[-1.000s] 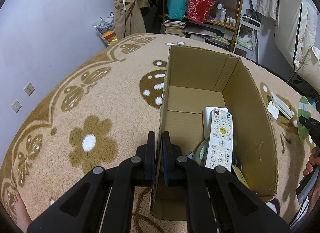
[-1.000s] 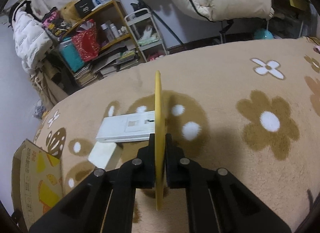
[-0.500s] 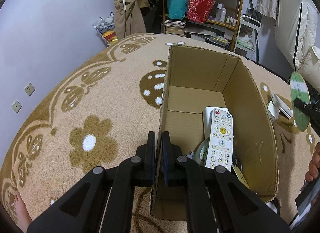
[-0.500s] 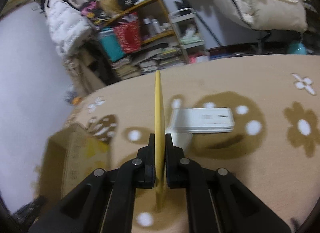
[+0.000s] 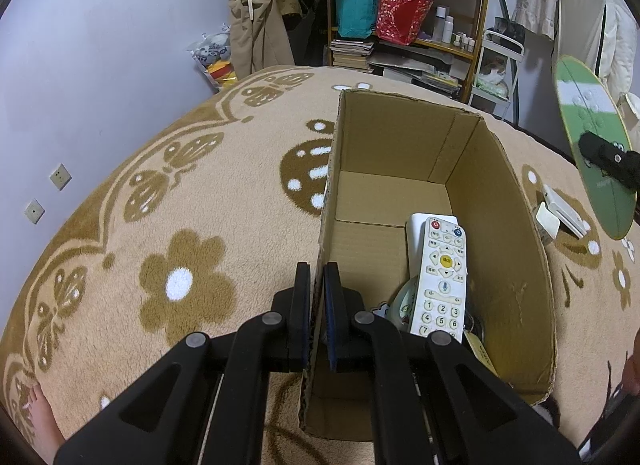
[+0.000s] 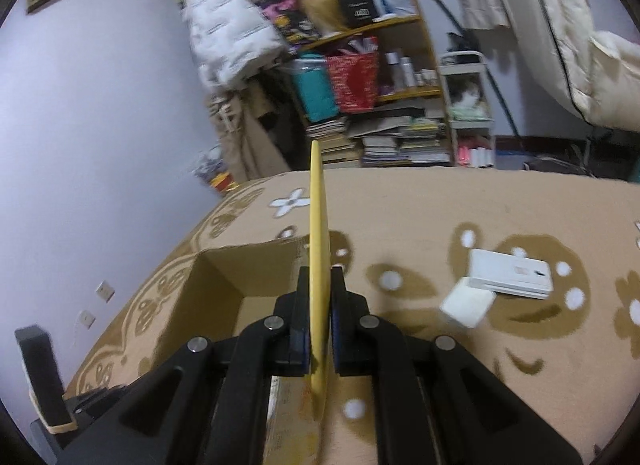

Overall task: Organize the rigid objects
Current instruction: 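Lift the green card with the right gripper and carry it over the box, then lower the card into the box and open the right gripper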

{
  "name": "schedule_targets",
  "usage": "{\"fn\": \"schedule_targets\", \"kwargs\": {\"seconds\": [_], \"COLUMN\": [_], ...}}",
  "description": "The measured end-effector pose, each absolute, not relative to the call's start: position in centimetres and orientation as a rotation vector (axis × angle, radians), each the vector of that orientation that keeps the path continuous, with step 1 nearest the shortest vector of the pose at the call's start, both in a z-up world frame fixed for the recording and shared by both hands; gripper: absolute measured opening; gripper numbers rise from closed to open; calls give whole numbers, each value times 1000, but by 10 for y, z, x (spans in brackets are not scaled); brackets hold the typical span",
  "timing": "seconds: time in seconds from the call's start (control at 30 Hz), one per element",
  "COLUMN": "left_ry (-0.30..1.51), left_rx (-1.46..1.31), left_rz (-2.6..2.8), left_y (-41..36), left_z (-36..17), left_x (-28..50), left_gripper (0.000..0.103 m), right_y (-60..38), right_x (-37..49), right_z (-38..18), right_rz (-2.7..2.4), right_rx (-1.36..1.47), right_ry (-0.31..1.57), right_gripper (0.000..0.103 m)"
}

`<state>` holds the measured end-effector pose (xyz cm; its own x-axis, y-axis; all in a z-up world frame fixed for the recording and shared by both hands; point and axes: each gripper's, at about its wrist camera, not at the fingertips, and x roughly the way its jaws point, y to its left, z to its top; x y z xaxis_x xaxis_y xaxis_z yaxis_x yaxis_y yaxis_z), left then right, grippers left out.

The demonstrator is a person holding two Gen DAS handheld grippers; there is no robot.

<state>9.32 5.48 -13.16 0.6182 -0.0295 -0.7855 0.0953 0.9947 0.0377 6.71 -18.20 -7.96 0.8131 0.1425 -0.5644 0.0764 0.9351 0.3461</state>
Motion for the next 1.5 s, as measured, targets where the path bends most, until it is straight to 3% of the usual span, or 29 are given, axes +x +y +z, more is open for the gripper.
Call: {"fn": "schedule_targets", "kwargs": {"seconds": [0.47,1.33,1.5], "left_ry": [903,904,903], "left_rx": [70,67,68], "left_rz": [-71,-70,-69], "left_y": [55,55,55], "left_z": [-131,-130,-130], "left_x": [94,95,95], "left_gripper": [6,6,6], "right_y": [-105,-124,-129], "right_x": [66,71,70], "right_z": [-101,-124,-122], "right_rz": [185,188,191], "right_rx": [225,287,292], "right_ry": [727,801,783], "right_gripper": [9,10,26]}}
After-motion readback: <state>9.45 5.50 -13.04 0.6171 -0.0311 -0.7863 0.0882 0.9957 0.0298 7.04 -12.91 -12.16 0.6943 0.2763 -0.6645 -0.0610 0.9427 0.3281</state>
